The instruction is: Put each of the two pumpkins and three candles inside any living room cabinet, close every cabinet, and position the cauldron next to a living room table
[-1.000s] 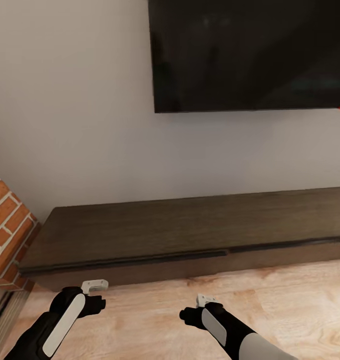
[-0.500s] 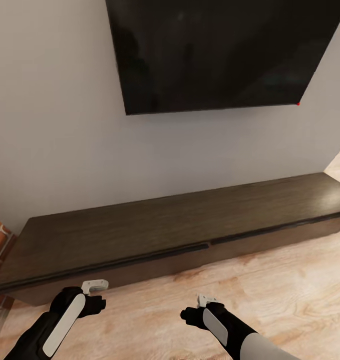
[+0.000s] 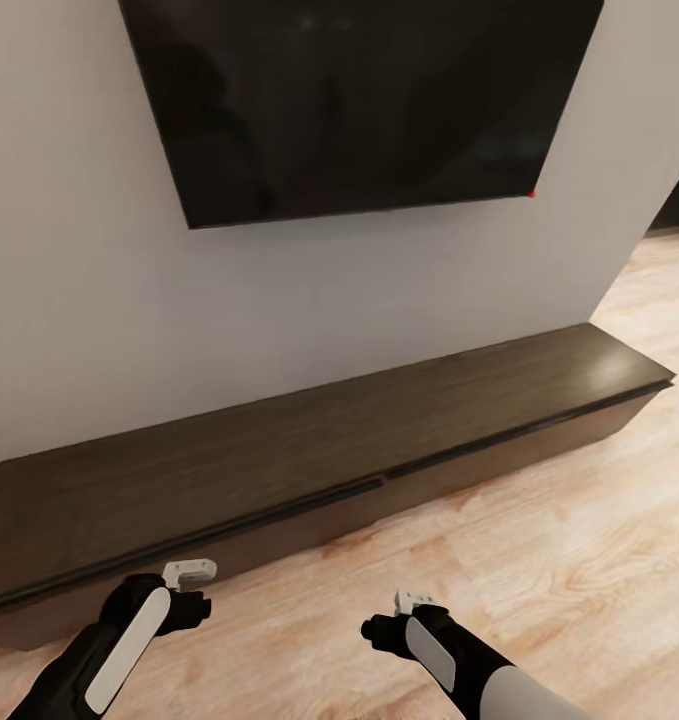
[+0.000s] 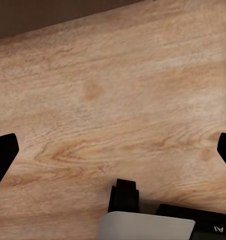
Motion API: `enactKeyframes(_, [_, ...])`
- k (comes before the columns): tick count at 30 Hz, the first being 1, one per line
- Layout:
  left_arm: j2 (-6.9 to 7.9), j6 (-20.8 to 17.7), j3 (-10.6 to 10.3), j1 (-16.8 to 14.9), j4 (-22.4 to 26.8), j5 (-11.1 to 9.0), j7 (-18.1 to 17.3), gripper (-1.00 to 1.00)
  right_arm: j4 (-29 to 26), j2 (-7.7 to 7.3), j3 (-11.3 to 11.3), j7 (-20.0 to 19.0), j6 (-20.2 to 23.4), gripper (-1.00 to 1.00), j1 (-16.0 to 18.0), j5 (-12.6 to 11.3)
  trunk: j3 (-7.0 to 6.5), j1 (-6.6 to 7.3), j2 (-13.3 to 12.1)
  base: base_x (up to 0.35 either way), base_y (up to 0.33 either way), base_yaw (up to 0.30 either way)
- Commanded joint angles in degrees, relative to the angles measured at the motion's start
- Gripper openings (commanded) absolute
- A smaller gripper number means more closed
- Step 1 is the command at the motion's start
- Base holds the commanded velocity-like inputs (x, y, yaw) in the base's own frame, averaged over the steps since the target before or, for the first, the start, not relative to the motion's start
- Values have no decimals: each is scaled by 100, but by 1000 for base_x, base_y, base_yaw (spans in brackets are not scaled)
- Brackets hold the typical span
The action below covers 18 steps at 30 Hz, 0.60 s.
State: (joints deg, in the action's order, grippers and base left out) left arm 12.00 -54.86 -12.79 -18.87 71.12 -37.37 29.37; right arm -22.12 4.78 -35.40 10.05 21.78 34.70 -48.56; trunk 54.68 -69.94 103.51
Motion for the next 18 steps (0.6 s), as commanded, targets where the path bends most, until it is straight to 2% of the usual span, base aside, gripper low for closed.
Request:
enactKeyframes(1, [6, -7, -13, -2, 7, -59, 60, 100, -7, -4, -46, 49, 12, 100, 6, -58, 10, 1, 2, 0, 0, -250])
enactKeyframes(18, [4, -7, -13, -3, 7, -59, 60, 100, 14, -39, -46, 49, 10, 100, 5, -65, 97, 1, 2, 0, 0, -250])
